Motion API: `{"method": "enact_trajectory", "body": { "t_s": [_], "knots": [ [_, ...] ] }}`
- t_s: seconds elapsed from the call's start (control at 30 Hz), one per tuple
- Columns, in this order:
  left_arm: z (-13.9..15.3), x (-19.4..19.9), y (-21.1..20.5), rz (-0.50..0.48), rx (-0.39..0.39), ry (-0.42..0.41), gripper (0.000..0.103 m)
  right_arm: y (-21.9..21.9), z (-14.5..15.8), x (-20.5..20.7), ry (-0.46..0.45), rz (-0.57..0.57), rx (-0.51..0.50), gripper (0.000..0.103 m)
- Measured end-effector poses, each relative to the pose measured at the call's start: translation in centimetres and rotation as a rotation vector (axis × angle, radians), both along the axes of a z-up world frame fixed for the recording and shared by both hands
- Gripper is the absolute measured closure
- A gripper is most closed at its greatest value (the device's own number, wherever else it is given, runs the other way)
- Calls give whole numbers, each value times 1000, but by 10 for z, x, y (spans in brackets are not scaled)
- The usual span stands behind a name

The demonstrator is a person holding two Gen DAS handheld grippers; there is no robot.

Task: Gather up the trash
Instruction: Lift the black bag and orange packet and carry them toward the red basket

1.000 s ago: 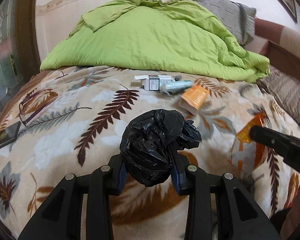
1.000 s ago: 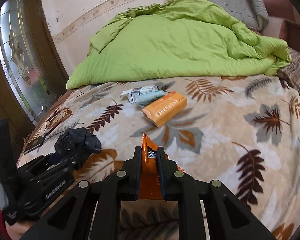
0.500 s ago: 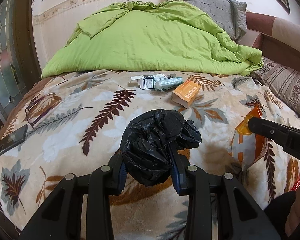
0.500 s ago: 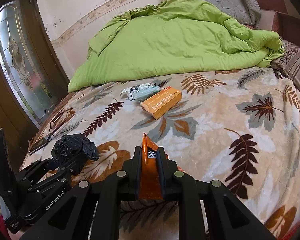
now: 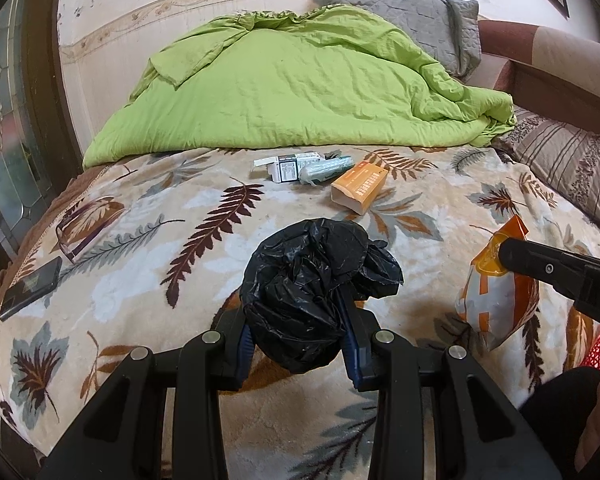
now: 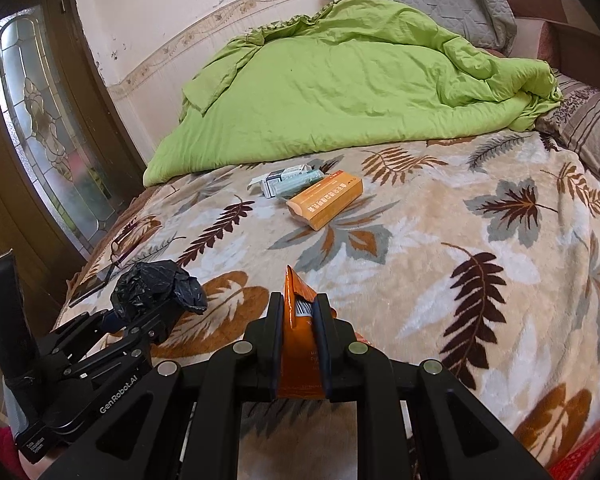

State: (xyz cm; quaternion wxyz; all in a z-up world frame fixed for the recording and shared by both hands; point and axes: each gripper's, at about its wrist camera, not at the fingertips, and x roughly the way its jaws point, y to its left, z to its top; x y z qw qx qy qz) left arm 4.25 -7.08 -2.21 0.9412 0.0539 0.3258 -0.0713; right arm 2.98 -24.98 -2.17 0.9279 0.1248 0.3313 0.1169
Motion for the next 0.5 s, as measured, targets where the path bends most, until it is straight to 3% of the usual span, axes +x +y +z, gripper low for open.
{"method": "enact_trajectory", "body": {
  "t_s": [0.5],
  "knots": [
    [7,-9,-13,-49,-21,-3,68,-21,8,-16,5,-32,85,87]
  ]
}}
